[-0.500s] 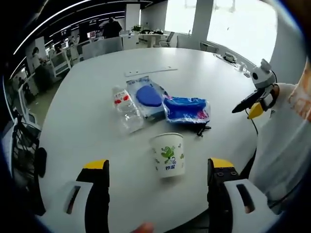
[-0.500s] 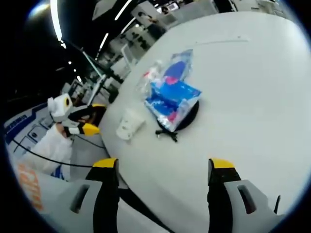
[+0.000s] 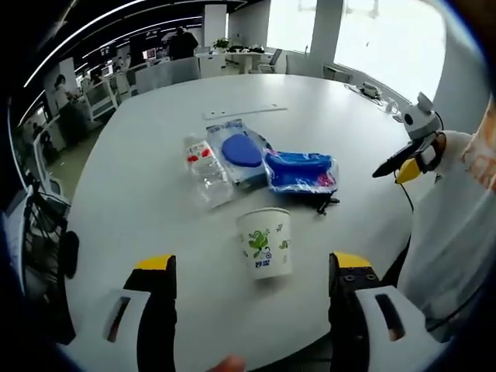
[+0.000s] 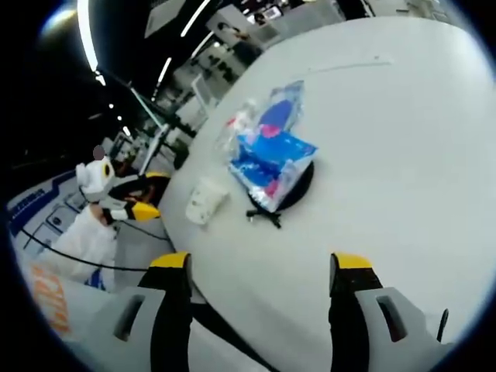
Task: Arrange the tabletop items into an orderly group along one side of the table until the central work area is clear of visible clutter.
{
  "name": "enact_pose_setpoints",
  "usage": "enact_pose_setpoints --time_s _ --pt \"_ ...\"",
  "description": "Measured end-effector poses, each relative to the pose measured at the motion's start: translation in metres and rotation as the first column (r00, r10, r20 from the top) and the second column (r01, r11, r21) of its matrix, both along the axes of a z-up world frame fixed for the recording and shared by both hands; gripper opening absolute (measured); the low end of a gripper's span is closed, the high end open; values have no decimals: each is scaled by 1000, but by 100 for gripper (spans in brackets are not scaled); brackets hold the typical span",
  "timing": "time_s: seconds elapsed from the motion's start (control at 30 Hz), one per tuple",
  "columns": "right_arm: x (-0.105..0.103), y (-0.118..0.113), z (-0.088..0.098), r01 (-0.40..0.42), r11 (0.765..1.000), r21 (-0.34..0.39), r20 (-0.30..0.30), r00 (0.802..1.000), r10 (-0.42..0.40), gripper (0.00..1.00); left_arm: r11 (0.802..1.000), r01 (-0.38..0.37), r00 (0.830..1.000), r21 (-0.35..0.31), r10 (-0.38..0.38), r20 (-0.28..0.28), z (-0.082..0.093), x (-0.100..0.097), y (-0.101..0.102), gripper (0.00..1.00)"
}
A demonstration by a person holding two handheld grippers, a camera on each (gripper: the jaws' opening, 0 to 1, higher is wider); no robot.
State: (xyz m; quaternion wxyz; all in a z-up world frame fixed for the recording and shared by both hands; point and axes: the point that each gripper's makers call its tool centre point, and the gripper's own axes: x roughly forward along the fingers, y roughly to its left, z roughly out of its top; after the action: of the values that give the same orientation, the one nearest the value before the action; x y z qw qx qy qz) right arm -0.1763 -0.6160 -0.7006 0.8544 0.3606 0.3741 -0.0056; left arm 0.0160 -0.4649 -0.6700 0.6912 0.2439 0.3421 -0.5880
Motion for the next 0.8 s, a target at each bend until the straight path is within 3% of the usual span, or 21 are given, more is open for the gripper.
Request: enact_pose_setpoints --time_s 0.8 --pt "-4 -8 2 41 999 26 5 999 -41 66 1000 -1 1000 1 1 0 -3 1 -3 79"
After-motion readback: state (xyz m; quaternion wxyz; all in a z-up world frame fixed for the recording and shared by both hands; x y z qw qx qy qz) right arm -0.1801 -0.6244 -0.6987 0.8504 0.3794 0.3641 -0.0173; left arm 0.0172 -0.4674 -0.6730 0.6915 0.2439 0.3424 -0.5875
